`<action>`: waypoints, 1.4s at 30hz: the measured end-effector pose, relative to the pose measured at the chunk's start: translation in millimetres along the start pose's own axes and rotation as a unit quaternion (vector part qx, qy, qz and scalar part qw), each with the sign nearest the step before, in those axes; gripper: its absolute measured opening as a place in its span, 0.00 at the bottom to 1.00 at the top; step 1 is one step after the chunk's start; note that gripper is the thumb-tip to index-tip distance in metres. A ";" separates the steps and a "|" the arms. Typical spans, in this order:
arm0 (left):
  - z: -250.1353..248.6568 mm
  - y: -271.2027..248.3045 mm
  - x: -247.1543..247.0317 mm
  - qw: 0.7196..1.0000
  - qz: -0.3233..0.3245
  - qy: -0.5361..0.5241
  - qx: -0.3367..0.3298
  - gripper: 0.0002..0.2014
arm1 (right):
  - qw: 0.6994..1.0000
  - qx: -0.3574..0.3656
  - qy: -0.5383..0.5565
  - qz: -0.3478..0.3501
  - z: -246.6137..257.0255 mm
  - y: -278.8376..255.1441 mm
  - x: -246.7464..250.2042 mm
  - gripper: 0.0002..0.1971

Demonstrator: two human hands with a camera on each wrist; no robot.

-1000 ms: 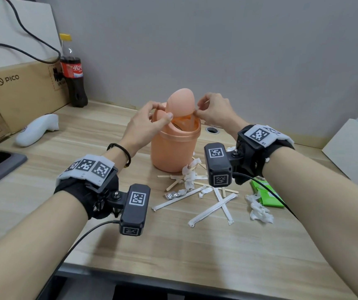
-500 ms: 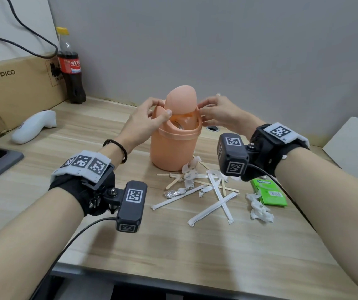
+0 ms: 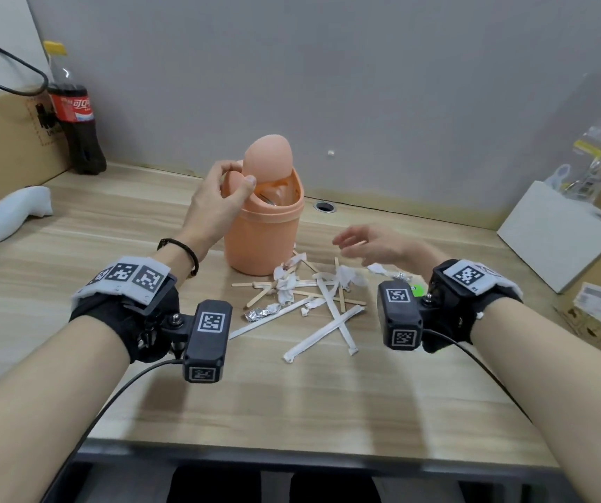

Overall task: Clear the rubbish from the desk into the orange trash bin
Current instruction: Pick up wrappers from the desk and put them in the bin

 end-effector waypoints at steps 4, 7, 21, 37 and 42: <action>-0.4 -1.3 0.6 1.000 -0.003 0.005 0.005 0.17 | 0.993 -0.029 -0.107 0.026 -5.1 -0.4 -14.4 0.24; -0.7 -2.4 1.6 1.000 -0.007 0.008 0.007 0.16 | 0.986 -0.062 -0.148 0.037 -14.4 3.0 -23.8 0.25; 1.3 -2.6 1.3 1.000 0.002 0.007 0.011 0.20 | 0.984 -0.029 -0.110 -0.139 -15.7 1.0 -5.7 0.07; -0.1 -5.1 1.9 1.000 0.010 0.004 0.016 0.21 | 0.992 -0.025 -0.122 -0.005 -1.2 13.7 -41.4 0.15; -1.4 -5.9 2.2 1.000 0.004 0.007 0.015 0.16 | 0.991 -0.025 -0.125 -0.045 -3.4 10.3 -41.5 0.04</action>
Point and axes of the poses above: each hand's wrist, its own y-axis towards the middle knuckle, its own x-axis out of the back of the hand, z = x × y, the point moved 6 cm from there along y, towards the middle knuckle, and after that the axes turned 5 degrees about z, right-handed, at the moved point
